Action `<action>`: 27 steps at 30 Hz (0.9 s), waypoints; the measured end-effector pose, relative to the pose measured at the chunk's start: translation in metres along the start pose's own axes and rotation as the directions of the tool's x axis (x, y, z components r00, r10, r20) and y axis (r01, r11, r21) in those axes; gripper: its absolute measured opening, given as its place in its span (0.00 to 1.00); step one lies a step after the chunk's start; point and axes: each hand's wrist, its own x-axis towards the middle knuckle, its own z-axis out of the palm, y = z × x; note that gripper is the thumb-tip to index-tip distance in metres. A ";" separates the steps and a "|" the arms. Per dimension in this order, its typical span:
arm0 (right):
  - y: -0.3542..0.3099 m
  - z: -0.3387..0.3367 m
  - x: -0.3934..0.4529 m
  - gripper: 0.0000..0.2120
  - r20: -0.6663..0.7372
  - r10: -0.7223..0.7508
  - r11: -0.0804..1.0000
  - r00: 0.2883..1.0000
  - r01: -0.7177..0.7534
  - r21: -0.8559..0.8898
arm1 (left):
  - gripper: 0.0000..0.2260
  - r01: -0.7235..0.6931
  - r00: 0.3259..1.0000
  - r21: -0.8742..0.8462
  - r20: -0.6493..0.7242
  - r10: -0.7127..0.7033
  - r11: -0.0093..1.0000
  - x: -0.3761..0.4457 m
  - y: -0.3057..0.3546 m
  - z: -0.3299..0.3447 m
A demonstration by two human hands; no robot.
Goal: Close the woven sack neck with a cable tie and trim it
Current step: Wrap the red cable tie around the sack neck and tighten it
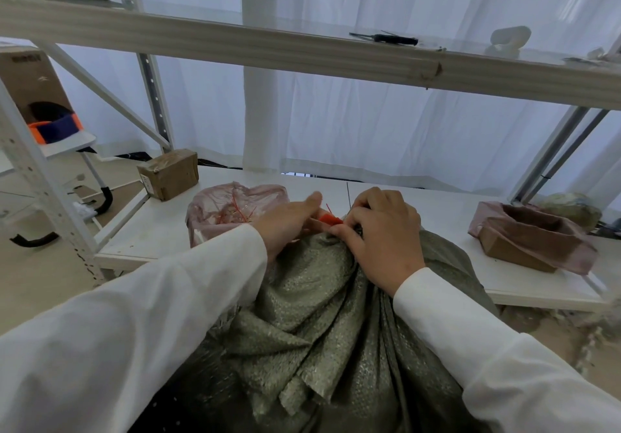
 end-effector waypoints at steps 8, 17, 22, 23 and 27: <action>-0.002 -0.002 0.000 0.15 0.026 -0.024 0.999 0.999 0.025 -0.028 | 0.05 0.022 0.999 0.011 0.039 -0.022 1.000 0.004 -0.002 0.002; 0.003 -0.013 0.001 0.11 0.091 -0.092 0.992 0.992 0.100 -0.079 | 0.07 0.044 0.998 -0.101 -0.038 -0.048 0.994 0.008 -0.004 0.010; 0.001 -0.008 0.000 0.09 0.088 0.036 0.998 0.995 -0.041 0.056 | 0.04 0.080 0.997 -0.138 0.007 -0.080 0.987 0.009 -0.006 0.005; 0.001 -0.007 0.000 0.09 0.085 0.054 0.995 0.995 -0.061 0.073 | 0.05 0.098 0.995 -0.162 0.028 -0.095 0.982 0.009 -0.006 0.005; 0.001 -0.003 0.002 0.08 0.076 0.103 0.989 0.992 -0.111 0.099 | 0.03 0.136 0.988 -0.198 0.104 -0.118 0.971 0.006 -0.005 0.008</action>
